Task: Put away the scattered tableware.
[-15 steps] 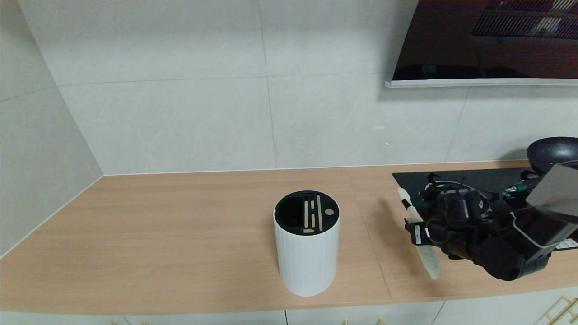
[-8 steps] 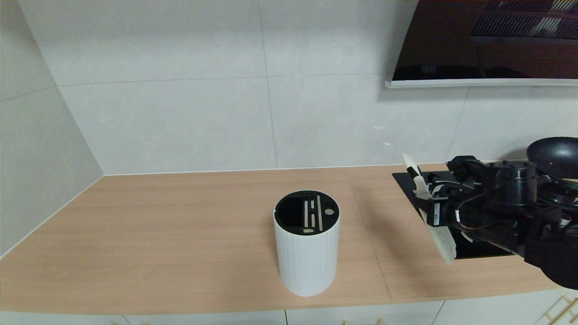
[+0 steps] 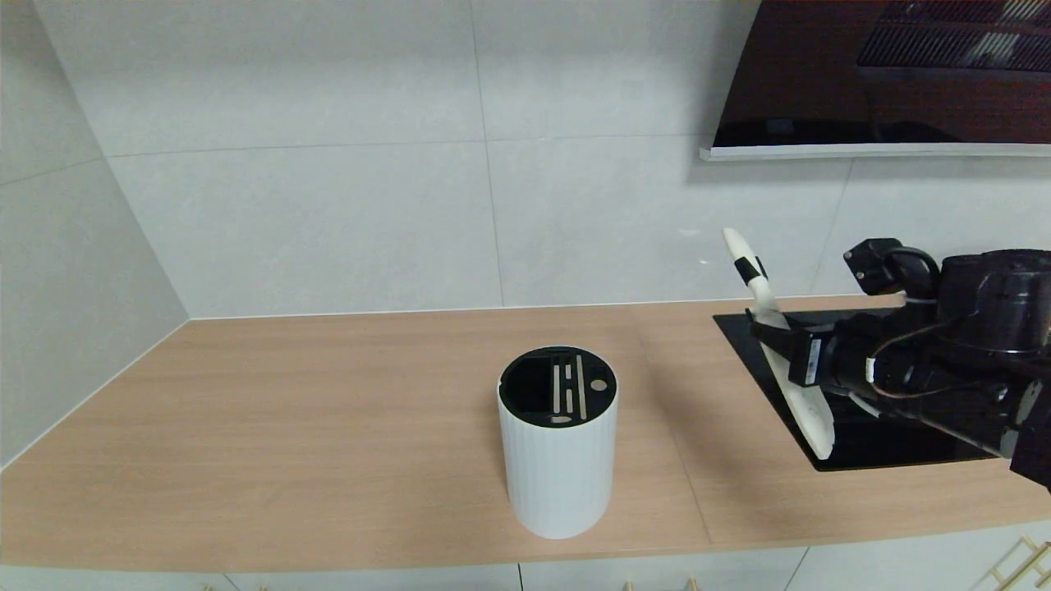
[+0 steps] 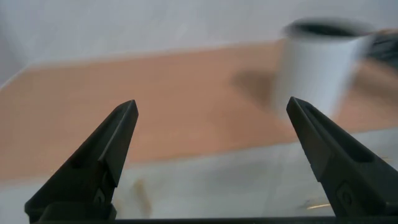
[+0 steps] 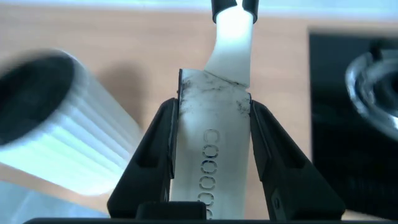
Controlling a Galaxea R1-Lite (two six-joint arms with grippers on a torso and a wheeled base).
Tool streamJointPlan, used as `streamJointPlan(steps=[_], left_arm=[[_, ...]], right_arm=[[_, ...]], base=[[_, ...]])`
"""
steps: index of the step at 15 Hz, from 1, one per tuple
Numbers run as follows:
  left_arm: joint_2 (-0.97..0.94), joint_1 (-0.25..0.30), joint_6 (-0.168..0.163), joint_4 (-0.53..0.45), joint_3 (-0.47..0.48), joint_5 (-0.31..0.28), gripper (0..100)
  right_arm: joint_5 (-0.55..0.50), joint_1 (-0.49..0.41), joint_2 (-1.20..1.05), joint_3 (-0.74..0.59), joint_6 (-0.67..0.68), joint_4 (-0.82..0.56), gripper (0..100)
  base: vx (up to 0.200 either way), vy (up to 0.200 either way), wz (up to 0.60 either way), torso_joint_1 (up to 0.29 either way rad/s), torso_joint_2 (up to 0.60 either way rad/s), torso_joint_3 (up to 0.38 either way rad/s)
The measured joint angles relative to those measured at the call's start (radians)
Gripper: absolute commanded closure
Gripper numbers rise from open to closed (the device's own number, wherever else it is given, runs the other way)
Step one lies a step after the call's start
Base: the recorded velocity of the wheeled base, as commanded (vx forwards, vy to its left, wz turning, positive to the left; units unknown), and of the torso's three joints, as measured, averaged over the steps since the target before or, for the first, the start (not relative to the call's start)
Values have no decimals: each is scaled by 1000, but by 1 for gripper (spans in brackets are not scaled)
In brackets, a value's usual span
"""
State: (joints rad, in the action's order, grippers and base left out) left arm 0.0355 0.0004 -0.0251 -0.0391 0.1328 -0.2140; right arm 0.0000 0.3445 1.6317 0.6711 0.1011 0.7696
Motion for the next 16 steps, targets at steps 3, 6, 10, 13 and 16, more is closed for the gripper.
streamJointPlan(steps=[3,6,10,13,16], left_arm=[[200,0,-18,-56,158,-152,0],[523,-20,-35,-68,354,-234,0],[949,-236,72,77,536,-274,0],[1173,-406,316,429,502,-266,0],[1349,-498,540,732,471,-197,0]], right_arm=[[1,77,-16,129,3,-108,100],[-8,190,-25,167,4,-134,100],[-40,353,-20,184,5,-145,100],[-74,435,-7,166,21,-140,100],[-75,491,22,161,91,-132,100]], base=[[0,0,0,0,0,0],[0,0,0,0,0,0],[0,0,0,0,0,0],[0,0,0,0,0,0],[0,0,0,0,0,0]])
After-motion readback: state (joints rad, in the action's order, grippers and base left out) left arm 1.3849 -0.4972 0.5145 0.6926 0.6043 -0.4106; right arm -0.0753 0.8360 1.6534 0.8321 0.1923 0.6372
